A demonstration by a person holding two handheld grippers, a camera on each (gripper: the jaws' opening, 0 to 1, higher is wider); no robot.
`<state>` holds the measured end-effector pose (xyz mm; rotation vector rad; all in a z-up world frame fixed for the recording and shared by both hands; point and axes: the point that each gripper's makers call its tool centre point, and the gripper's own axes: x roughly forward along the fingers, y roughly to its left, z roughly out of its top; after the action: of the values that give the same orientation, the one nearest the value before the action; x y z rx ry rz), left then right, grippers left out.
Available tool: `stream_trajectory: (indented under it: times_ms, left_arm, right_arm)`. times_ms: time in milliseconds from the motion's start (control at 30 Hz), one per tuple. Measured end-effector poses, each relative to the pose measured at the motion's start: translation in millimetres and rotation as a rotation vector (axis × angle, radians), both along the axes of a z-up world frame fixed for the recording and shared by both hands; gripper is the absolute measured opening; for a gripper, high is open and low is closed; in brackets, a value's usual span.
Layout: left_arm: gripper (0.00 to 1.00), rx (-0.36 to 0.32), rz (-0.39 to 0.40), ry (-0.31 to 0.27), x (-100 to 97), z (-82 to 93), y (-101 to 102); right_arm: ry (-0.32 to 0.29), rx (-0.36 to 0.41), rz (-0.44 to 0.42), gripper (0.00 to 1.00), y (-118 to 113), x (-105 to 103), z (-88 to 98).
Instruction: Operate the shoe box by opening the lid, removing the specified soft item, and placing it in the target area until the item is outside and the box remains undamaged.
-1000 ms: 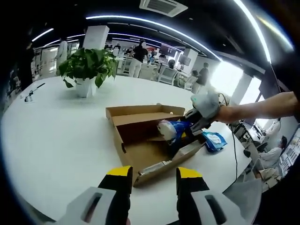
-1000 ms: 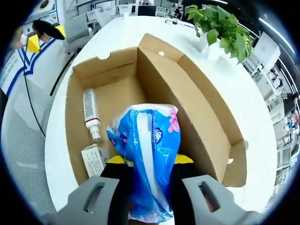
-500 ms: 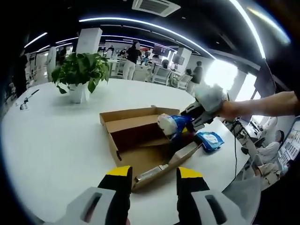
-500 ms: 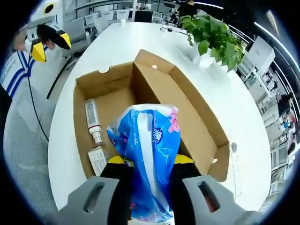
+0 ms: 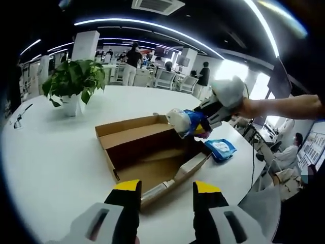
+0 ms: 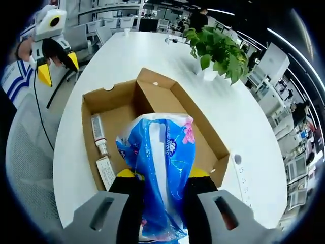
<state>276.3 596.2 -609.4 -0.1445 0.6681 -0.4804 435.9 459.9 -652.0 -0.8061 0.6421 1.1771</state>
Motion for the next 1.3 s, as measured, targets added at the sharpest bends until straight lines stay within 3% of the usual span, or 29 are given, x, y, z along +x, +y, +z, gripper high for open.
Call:
stream_trajectory:
  times_ms: [367, 700, 1300]
  left_arm:
    - [0.41, -0.001, -0.044, -0.006, 5.4, 5.4, -17]
    - [0.41, 0.002, -0.092, -0.006, 16.2, 5.0, -34]
    - [0.41, 0.012, -0.141, -0.012, 30.1, 7.4, -63]
  right_arm:
    - [-0.036, -0.022, -0.018, 0.25, -27, 3, 13.3]
    - [-0.047, -0.049, -0.068, 0.25, -72, 8, 18.7]
    - [-0.027, -0.062, -0.139, 0.25, -139, -1, 11.5]
